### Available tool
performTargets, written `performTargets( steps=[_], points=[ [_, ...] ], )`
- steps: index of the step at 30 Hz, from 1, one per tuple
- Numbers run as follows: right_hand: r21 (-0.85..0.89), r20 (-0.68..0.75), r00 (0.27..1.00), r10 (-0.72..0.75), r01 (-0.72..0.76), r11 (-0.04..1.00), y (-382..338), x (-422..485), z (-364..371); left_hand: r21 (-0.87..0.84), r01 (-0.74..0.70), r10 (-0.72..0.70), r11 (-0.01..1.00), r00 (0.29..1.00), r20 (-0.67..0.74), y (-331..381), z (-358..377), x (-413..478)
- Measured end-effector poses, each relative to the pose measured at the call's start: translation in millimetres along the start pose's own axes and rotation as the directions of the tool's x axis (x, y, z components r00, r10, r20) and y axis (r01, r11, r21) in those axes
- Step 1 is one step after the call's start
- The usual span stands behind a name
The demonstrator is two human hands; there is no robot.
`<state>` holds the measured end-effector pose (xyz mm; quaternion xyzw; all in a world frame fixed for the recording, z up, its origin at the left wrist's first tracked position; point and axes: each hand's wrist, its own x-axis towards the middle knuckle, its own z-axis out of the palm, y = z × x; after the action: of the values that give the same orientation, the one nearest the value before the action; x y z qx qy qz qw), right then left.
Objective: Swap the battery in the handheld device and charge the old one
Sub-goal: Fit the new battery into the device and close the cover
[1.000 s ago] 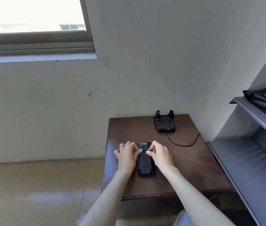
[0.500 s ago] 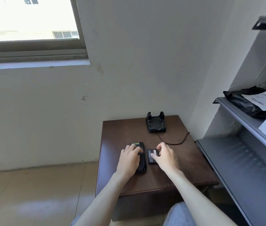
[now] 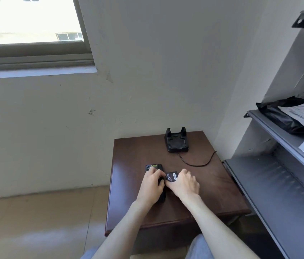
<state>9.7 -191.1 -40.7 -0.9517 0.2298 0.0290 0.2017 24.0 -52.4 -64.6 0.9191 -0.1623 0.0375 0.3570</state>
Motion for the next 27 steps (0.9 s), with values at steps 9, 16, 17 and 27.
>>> performTargets(
  steps=[9,16,17,27],
  points=[
    [-0.013,0.022,1.0,-0.01,0.01,1.0,-3,-2,-13,-0.068,0.019,-0.018,0.998,1.0,0.012,3,-6,-4],
    [-0.054,-0.006,0.999,0.039,-0.04,0.998,14,-1,-26,-0.124,0.042,-0.037,0.991,0.998,0.044,5,-16,-12],
    [-0.055,-0.007,0.999,0.05,-0.051,0.997,17,-1,-26,-0.126,0.046,-0.04,0.991,0.998,0.046,5,-16,-13],
    [-0.051,-0.138,0.983,-0.12,0.114,0.992,18,-5,-41,-0.106,0.088,-0.098,0.99,0.991,-0.088,7,-20,-13]
  ],
)
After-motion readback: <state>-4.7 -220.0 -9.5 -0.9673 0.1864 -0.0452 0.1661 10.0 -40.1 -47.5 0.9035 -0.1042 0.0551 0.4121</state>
